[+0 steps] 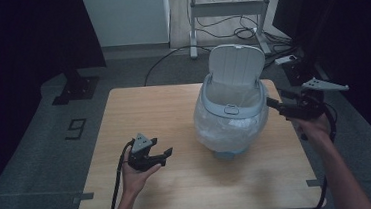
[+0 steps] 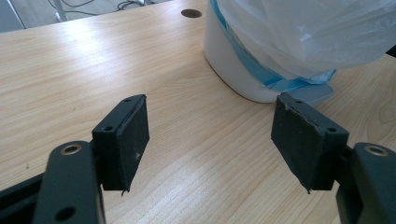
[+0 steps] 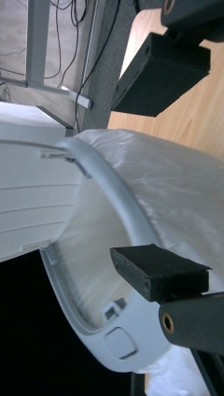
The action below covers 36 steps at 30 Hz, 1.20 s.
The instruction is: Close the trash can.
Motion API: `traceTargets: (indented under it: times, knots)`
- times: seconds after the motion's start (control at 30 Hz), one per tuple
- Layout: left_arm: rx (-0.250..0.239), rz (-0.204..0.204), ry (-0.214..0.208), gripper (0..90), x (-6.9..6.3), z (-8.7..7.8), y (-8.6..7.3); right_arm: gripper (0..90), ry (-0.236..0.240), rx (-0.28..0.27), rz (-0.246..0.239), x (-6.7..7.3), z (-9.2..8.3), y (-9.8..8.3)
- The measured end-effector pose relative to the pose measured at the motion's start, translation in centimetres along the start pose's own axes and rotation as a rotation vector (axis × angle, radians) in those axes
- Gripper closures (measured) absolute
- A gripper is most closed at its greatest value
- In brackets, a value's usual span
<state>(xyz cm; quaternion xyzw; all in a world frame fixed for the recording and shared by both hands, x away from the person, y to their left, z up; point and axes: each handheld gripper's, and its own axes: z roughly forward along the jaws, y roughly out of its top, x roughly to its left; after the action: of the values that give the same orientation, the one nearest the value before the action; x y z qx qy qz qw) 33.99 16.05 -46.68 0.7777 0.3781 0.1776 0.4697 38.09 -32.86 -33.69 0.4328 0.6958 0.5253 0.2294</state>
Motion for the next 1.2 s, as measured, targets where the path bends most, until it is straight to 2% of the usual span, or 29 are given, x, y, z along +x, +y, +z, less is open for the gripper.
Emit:
traceTargets:
  times: [0.2,0.37,0.5,0.57,0.8,0.97,1.2]
  knots:
    - [0.001,-0.009,-0.003,27.4,0.3,0.0,-0.3,24.4,0.010,0.013,-0.003,0.1,1.4,0.9]
    - [0.009,-0.015,-0.002,27.4,0.6,0.1,-0.6,23.8,0.016,0.030,-0.018,0.8,2.7,1.5]
    - [0.004,-0.019,-0.001,27.4,0.7,-0.1,-0.6,22.8,0.005,0.037,-0.025,0.8,3.4,1.9]
    - [0.002,-0.025,-0.001,27.7,0.8,-0.1,-0.7,22.0,-0.006,0.038,-0.021,0.3,3.9,2.3]
    - [0.004,-0.031,-0.007,28.3,0.9,-0.3,-0.8,21.7,0.009,0.015,-0.007,-1.0,4.8,3.2]
    - [0.000,-0.034,-0.002,28.7,1.0,-0.4,-0.8,21.0,0.010,0.019,-0.024,-1.6,6.1,4.1]
    - [0.001,-0.042,-0.009,28.8,1.2,-0.4,-0.8,20.8,0.039,-0.018,-0.007,-2.4,7.1,5.4]
